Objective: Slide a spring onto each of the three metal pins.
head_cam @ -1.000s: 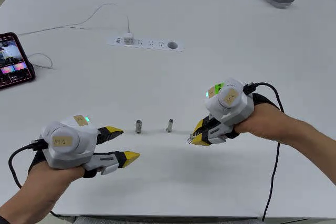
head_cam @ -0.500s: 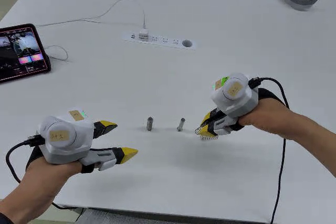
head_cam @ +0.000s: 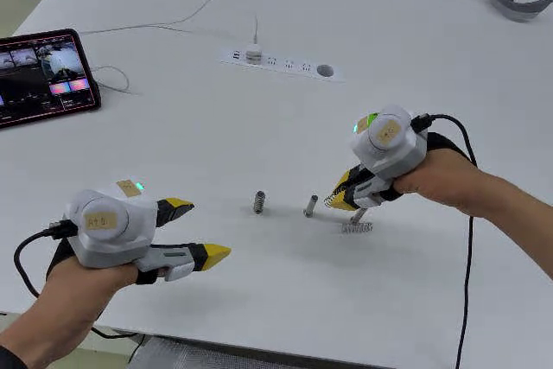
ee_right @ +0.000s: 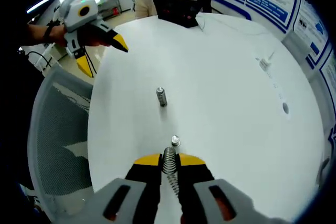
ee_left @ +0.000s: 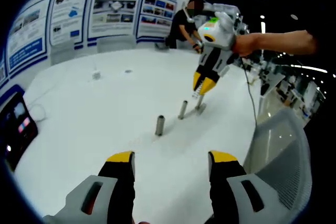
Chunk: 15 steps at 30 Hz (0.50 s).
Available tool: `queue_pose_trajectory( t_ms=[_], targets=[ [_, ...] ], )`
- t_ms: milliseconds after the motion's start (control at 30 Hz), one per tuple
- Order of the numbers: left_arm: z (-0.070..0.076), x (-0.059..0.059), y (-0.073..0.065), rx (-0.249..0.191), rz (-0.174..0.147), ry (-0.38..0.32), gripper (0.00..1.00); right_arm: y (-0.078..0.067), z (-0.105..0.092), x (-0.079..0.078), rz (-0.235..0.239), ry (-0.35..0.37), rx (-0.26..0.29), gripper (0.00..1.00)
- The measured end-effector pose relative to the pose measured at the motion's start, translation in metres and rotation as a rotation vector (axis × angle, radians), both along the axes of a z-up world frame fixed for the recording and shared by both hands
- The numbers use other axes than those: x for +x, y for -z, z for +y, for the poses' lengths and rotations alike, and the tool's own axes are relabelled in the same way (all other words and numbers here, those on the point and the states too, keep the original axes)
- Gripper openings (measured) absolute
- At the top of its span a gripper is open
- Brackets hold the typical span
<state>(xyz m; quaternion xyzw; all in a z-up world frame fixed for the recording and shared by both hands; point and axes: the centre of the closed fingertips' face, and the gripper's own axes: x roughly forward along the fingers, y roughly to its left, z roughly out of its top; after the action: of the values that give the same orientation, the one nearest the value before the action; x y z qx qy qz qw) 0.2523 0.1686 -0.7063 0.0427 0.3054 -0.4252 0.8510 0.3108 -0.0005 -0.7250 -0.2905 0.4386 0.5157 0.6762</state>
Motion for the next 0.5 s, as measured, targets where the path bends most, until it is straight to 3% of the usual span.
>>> queue_pose_trajectory(
  t_ms=[500],
  targets=[
    [0.011,-0.001,-0.003,-0.007,0.005,-0.032,0.57,0.01,0.012,0.01,0.007,-0.026,-0.018,0.13]
  ],
)
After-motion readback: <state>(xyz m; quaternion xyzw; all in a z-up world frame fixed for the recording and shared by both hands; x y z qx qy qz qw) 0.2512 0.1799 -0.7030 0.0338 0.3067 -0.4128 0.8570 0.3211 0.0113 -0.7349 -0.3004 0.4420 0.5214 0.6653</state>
